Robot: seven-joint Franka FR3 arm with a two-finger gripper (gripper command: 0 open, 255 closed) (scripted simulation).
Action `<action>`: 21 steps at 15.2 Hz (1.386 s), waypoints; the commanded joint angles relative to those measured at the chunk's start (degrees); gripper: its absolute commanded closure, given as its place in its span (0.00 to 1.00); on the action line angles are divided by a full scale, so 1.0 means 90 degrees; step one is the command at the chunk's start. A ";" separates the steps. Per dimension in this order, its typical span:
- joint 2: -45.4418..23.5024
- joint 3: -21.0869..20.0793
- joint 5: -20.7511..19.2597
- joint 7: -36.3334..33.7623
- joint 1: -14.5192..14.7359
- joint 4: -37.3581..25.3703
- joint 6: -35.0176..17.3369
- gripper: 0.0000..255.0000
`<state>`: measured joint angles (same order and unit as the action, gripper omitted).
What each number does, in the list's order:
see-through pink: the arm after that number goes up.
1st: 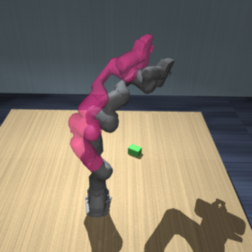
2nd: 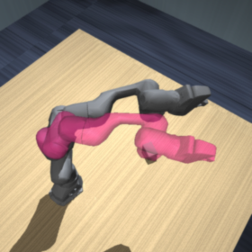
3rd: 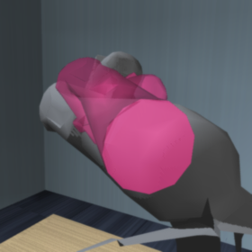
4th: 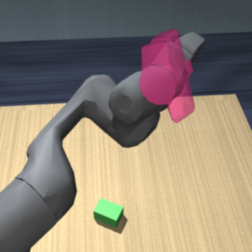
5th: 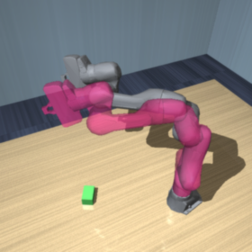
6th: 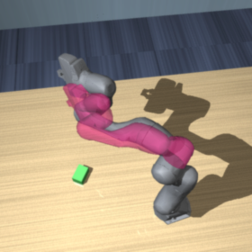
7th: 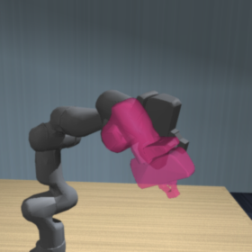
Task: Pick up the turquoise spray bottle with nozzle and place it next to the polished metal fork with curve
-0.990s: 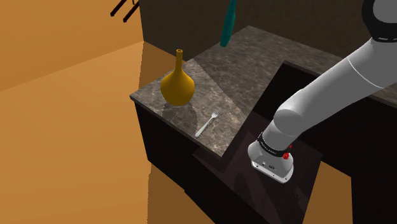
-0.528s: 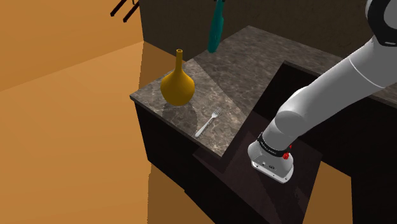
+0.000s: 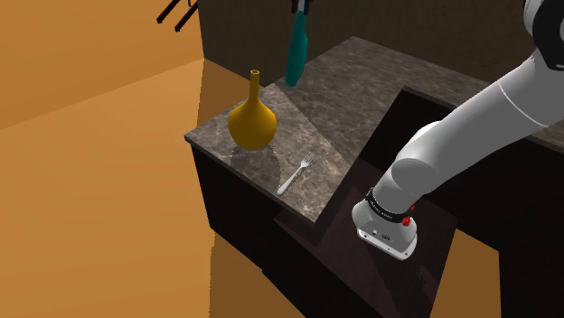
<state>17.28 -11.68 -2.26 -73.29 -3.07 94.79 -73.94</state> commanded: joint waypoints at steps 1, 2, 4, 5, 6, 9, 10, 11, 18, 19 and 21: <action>0.0084 0.0007 0.0016 -0.0004 0.0005 0.0252 -0.0174 1.00; 0.0126 0.0011 0.0023 -0.0005 0.0007 0.0384 -0.0264 1.00; 0.0205 0.0017 0.0038 -0.0008 0.0013 0.0640 -0.0442 1.00; 0.0242 0.0020 0.0044 -0.0010 0.0016 0.0765 -0.0531 1.00; 0.0277 0.0022 0.0051 -0.0011 0.0019 0.0888 -0.0619 1.00; 0.0373 0.0027 0.0068 -0.0018 0.0027 0.1244 -0.0880 1.00; 0.0403 0.0029 0.0074 -0.0021 0.0030 0.1359 -0.0966 1.00; 0.0430 0.0029 0.0079 -0.0024 0.0033 0.1473 -0.1052 1.00; 0.0584 0.0028 0.0109 -0.0049 0.0053 0.2221 -0.1648 1.00; 0.0600 0.0027 0.0113 -0.0053 0.0056 0.2322 -0.1732 1.00; 0.0629 0.0025 0.0120 -0.0062 0.0062 0.2519 -0.1901 1.00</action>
<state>22.76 -11.38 -1.25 -73.71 -2.58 116.54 -90.27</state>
